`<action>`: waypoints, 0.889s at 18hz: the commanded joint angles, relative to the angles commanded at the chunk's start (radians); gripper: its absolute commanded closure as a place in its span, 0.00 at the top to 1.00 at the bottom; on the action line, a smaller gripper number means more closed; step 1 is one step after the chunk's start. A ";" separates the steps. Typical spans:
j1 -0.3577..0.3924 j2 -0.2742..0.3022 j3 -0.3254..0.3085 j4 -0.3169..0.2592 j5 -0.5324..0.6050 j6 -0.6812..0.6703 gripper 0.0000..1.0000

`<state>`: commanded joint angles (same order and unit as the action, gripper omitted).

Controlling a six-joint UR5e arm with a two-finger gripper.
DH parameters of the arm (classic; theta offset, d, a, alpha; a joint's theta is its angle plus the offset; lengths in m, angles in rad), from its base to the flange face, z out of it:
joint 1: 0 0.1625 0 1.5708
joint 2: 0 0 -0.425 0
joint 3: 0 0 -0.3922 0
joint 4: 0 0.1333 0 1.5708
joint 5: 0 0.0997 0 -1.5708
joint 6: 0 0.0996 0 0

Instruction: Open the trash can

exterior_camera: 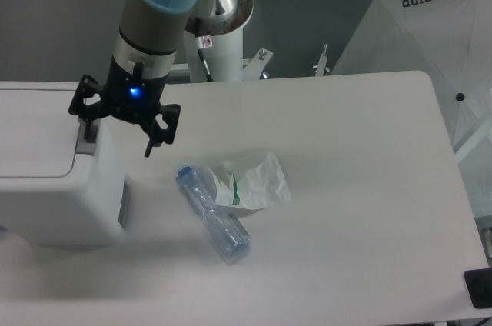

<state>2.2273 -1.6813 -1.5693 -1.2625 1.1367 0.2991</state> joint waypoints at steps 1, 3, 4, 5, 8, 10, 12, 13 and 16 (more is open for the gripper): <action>0.000 0.000 0.000 -0.002 0.000 0.000 1.00; 0.000 0.000 0.002 -0.002 0.000 0.000 1.00; 0.000 0.000 0.002 -0.002 0.000 0.000 1.00; 0.000 -0.002 0.002 -0.002 0.000 0.000 1.00; 0.002 0.000 0.005 -0.002 0.000 0.000 1.00; 0.002 0.000 0.011 -0.002 -0.002 0.003 1.00; 0.002 -0.002 0.017 0.002 -0.002 0.009 1.00; 0.003 0.000 0.018 0.011 0.000 0.009 1.00; 0.011 0.015 0.020 0.046 0.002 0.011 1.00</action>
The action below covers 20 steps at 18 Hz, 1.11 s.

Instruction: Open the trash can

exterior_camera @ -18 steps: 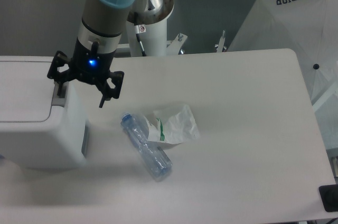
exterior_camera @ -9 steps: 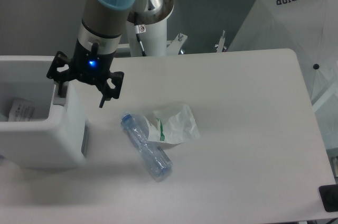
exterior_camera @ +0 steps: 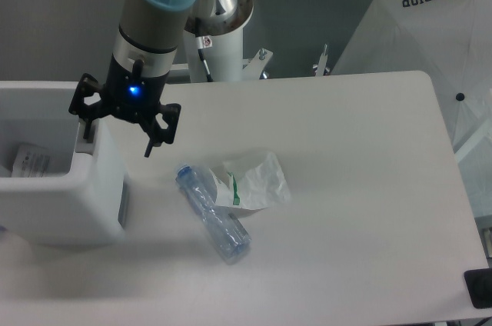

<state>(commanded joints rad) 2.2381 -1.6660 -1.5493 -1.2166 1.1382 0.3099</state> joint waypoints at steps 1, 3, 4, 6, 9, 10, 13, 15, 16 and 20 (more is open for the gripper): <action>0.003 0.009 -0.003 0.020 0.002 0.002 1.00; 0.009 0.009 -0.002 0.070 0.008 0.003 1.00; 0.023 0.009 -0.003 0.095 0.008 0.005 1.00; 0.046 0.006 -0.002 0.127 0.008 0.006 1.00; 0.112 0.008 -0.011 0.129 0.008 0.060 1.00; 0.153 0.008 -0.020 0.126 0.009 0.093 1.00; 0.267 0.005 -0.046 0.127 0.009 0.198 1.00; 0.331 -0.004 -0.063 0.129 0.008 0.268 1.00; 0.344 -0.018 -0.060 0.131 0.009 0.302 1.00; 0.380 -0.061 -0.051 0.127 0.115 0.408 1.00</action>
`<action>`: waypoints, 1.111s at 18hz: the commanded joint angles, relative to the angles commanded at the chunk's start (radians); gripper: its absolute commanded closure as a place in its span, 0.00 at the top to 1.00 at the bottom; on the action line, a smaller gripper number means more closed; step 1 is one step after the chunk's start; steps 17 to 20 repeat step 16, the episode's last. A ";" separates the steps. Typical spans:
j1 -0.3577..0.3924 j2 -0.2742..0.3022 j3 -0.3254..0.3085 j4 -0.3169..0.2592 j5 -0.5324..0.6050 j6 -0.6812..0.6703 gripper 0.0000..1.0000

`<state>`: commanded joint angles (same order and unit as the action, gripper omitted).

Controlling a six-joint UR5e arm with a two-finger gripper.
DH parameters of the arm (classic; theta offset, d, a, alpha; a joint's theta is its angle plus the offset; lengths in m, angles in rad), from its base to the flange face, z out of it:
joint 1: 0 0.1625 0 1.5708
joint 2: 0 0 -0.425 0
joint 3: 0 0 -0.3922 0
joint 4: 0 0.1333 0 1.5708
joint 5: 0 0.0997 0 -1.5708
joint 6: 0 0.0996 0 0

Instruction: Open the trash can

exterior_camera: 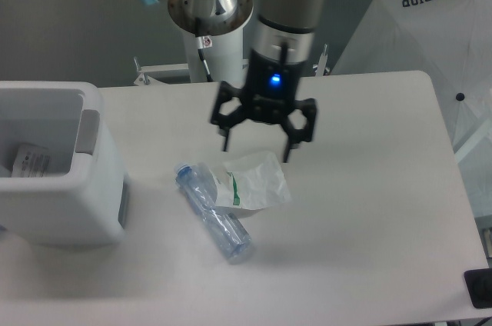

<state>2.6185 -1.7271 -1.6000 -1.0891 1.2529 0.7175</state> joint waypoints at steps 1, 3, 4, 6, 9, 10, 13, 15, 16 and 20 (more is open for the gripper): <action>0.000 -0.017 -0.005 0.000 0.031 0.037 1.00; 0.000 -0.040 -0.005 -0.002 0.083 0.098 1.00; -0.002 -0.045 -0.006 0.000 0.103 0.133 1.00; -0.002 -0.095 0.005 0.002 0.144 0.230 1.00; -0.003 -0.138 0.014 0.006 0.235 0.350 1.00; -0.003 -0.149 0.023 0.005 0.244 0.373 1.00; 0.003 -0.172 0.038 0.005 0.273 0.398 1.00; 0.008 -0.175 0.041 0.003 0.284 0.399 1.00; 0.008 -0.177 0.041 0.002 0.284 0.399 1.00; 0.008 -0.177 0.041 0.002 0.284 0.399 1.00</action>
